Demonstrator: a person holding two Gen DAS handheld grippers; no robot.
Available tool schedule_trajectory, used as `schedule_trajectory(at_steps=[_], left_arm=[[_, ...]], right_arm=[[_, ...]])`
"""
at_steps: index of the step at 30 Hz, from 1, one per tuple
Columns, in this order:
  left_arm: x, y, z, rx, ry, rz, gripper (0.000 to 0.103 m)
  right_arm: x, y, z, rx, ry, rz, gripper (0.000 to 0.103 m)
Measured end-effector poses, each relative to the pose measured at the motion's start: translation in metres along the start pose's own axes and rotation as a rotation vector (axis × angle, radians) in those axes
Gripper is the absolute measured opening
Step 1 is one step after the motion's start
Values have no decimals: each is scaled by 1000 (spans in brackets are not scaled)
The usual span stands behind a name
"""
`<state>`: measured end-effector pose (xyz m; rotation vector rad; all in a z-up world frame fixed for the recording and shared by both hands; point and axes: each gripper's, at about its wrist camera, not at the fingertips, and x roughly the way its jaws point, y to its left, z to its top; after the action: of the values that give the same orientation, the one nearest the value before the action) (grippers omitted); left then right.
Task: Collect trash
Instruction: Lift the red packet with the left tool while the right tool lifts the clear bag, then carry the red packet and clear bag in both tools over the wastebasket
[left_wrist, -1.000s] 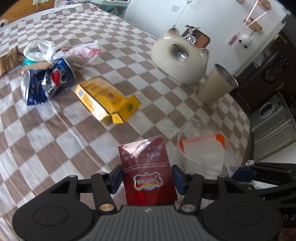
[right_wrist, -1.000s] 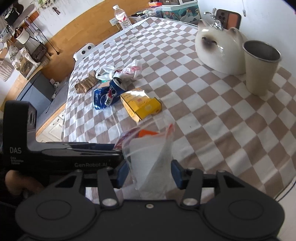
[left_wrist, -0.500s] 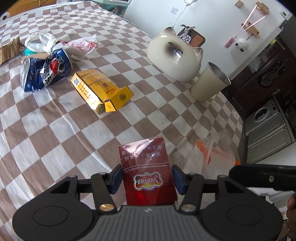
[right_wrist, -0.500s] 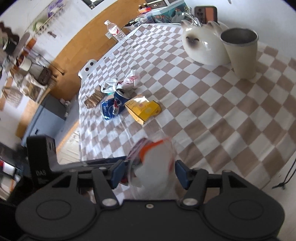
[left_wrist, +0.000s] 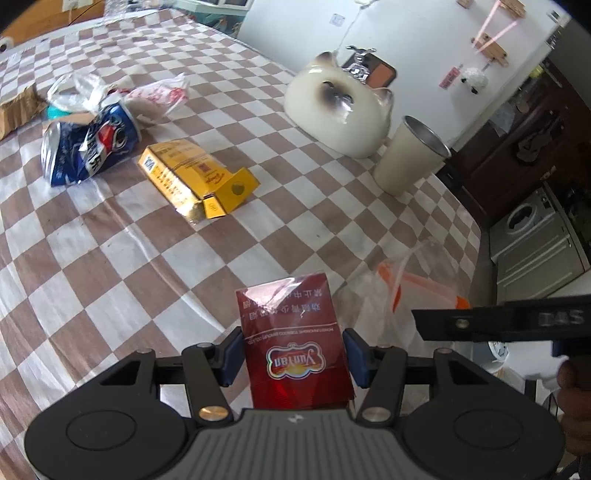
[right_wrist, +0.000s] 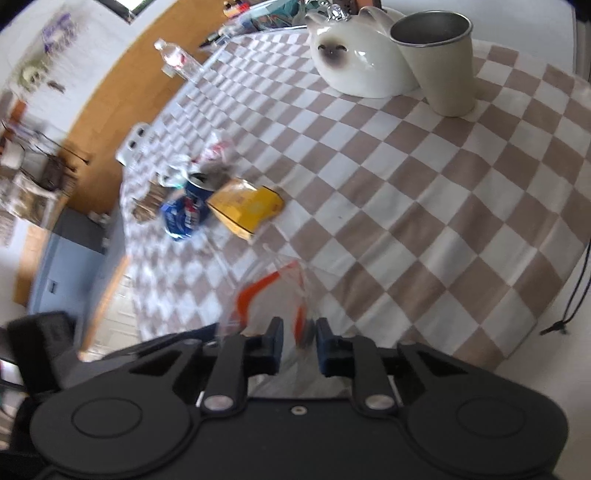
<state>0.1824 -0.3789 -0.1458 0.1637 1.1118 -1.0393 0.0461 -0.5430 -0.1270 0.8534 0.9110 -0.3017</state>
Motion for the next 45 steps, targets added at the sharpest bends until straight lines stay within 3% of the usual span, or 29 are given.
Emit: schedule_trajectory(at_steps=[6, 14, 23, 32, 45], left_arm=[[-5, -8, -2, 37, -26, 26, 56], [-35, -1, -3, 6, -125, 91, 56], [-92, 28, -9, -66, -263, 189, 56], [-146, 82, -29, -166, -342, 287, 56], [-222, 189, -79, -298, -388, 395, 56]], right_arm=[[11, 7, 0, -68, 34, -122, 9], [-5, 24, -3, -177, -40, -103, 7], [-12, 74, -1, -360, -128, -84, 6], [6, 144, -15, -509, -166, -82, 6], [58, 250, -60, -631, -132, -52, 6]])
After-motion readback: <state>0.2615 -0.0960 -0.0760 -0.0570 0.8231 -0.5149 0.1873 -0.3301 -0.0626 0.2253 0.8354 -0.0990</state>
